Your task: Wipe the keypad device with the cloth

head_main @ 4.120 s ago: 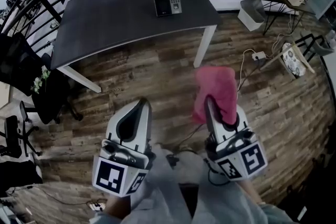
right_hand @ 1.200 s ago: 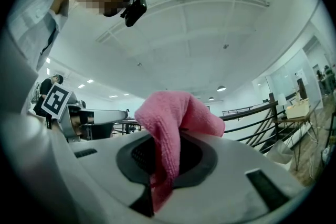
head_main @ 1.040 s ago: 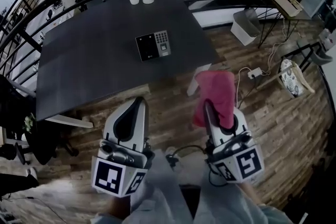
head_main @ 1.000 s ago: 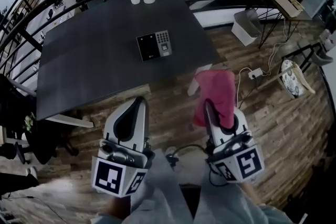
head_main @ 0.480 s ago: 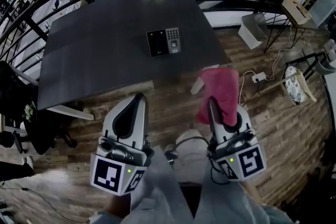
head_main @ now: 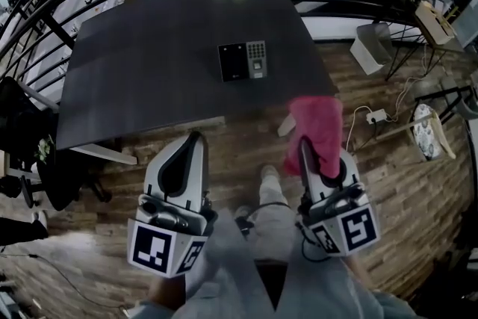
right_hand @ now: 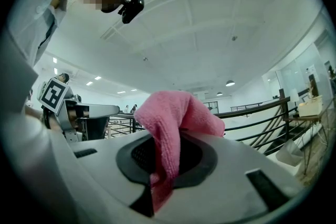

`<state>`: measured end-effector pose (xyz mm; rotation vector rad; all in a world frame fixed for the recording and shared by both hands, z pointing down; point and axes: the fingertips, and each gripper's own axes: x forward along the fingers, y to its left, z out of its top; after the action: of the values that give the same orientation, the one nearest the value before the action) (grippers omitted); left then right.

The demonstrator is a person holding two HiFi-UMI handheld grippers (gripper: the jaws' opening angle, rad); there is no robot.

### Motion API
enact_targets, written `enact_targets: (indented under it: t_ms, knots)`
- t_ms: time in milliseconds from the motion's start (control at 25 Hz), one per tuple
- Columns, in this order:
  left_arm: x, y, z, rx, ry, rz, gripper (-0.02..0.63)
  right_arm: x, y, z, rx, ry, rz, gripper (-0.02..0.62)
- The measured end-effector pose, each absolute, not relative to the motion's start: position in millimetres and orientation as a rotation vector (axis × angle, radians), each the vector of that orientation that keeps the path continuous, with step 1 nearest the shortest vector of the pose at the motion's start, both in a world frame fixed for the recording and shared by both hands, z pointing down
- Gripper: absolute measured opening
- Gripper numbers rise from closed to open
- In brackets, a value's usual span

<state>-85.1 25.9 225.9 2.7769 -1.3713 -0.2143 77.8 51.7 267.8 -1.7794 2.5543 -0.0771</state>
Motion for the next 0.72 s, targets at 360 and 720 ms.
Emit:
enact_targets:
  t_ms: [360, 720]
  knots:
    - [-61, -8, 237, 2.751, -1.423, -0.141, 0.000, 86, 2, 277, -1.671, 2.628, -0.123, 0.041]
    - [-36, -53, 241, 2.696, -1.534, -0.109, 0.000, 113, -58, 291, -1.623, 2.727, -0.141, 0.041]
